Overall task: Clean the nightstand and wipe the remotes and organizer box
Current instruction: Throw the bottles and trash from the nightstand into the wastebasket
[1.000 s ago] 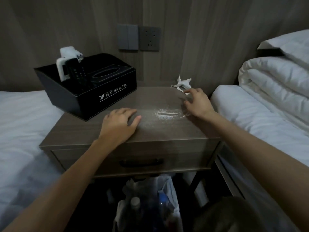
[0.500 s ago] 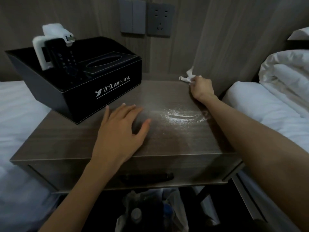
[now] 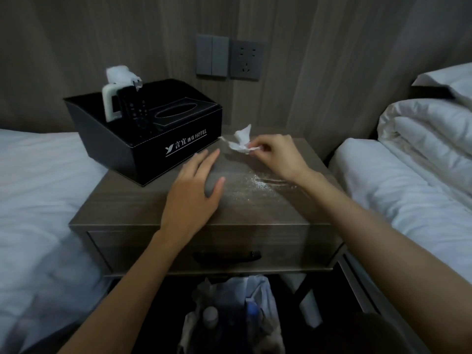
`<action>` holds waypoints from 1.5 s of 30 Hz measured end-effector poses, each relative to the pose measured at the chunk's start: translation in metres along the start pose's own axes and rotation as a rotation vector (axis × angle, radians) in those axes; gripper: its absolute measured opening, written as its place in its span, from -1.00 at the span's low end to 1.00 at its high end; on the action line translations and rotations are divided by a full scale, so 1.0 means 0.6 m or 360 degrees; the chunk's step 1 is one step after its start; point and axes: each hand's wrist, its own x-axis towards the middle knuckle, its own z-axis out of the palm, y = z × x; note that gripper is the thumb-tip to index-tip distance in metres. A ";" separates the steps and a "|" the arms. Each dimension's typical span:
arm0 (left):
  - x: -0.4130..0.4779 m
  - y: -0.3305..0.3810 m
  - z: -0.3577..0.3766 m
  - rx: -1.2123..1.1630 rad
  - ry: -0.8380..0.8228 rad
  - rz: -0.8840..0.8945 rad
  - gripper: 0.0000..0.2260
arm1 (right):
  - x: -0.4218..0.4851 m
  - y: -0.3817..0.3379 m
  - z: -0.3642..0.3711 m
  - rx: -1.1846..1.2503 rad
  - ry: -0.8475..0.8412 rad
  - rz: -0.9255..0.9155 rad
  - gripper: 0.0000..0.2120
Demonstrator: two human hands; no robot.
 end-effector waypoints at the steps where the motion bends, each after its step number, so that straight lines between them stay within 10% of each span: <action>1: -0.003 0.002 -0.003 -0.0091 0.0046 0.0064 -0.48 | -0.015 -0.022 -0.006 0.0037 -0.0051 -0.0071 -0.85; 16: -0.162 0.034 -0.083 -0.0336 0.0079 0.0298 -0.76 | -0.240 -0.177 -0.028 0.0477 -0.0403 -0.0220 -0.76; 26: -0.297 -0.020 0.003 -0.0302 -0.0597 -0.0135 -0.92 | -0.373 -0.132 0.078 0.0281 -0.0865 0.0078 -0.82; 37: -0.345 -0.080 0.094 0.0022 -0.1149 -0.0359 -0.68 | -0.436 -0.052 0.157 -0.0029 -0.1371 0.0339 -0.67; 45: -0.373 -0.104 0.104 0.0169 -0.1267 -0.0787 -0.37 | -0.434 -0.060 0.106 0.0028 -0.1008 0.0294 -0.69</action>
